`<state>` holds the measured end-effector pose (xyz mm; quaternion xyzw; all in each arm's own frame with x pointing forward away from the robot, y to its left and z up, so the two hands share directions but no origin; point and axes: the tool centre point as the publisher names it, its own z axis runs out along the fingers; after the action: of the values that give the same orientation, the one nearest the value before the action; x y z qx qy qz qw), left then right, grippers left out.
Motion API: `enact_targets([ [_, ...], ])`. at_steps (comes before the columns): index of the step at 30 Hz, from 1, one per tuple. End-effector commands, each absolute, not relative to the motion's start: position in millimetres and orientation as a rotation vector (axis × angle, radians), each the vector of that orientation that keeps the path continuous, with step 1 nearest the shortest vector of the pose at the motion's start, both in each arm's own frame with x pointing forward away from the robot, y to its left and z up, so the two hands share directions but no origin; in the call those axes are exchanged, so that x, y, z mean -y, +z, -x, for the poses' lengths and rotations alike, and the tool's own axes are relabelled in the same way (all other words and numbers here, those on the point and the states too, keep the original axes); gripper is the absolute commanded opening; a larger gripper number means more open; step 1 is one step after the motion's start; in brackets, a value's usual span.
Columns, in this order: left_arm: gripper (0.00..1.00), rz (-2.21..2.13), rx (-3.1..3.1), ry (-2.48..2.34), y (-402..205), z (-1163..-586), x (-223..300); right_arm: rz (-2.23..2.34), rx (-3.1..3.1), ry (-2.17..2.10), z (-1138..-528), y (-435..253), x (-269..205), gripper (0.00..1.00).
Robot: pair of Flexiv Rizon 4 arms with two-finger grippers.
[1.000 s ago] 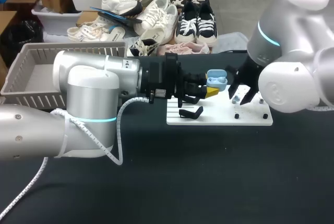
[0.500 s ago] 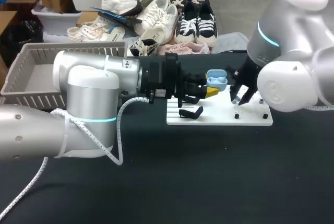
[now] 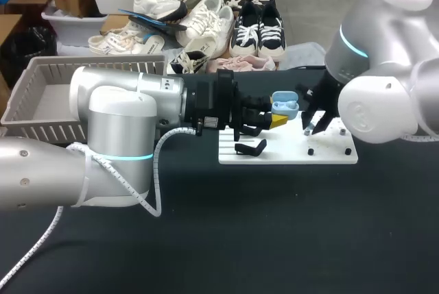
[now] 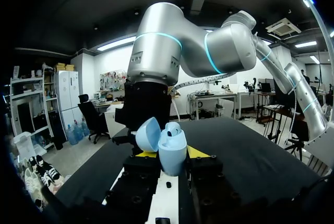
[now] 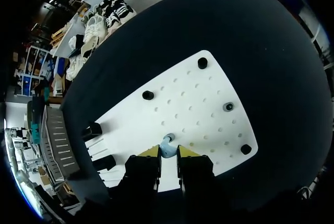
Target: Pick up each earbud case from the left stands, insert the matching earbuds, close the lid, and place the case in the box.
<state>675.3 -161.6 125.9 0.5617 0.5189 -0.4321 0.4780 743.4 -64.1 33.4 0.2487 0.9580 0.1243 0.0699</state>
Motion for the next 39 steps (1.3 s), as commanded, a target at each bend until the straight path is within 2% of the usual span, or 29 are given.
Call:
enact_targets([
  [1, 0.0, -1.37, -1.265, -1.055, 125.2, -675.1, 161.4, -0.749, -2.854, 0.352, -731.1, 51.5, 69.1, 0.0],
  [9, 0.0, -1.37, -1.265, -1.055, 125.2, -675.1, 161.4, -0.668, -2.865, 0.328, -718.1, 73.1, 90.1, 0.0],
  [19, 0.0, -1.37, -1.265, -1.055, 125.2, -675.1, 161.4, -0.235, -2.988, 0.082, -690.0, 112.9, 117.5, 0.0],
  [30, 0.0, -1.37, -1.265, -1.055, 125.2, -675.1, 161.4, 0.252, -2.969, -0.004, -643.5, 148.0, 105.5, 0.0],
  [39, 0.0, -1.37, -1.265, -1.055, 125.2, -675.1, 161.4, 0.442, -2.958, -0.033, -600.6, 169.3, 90.1, 0.0],
])
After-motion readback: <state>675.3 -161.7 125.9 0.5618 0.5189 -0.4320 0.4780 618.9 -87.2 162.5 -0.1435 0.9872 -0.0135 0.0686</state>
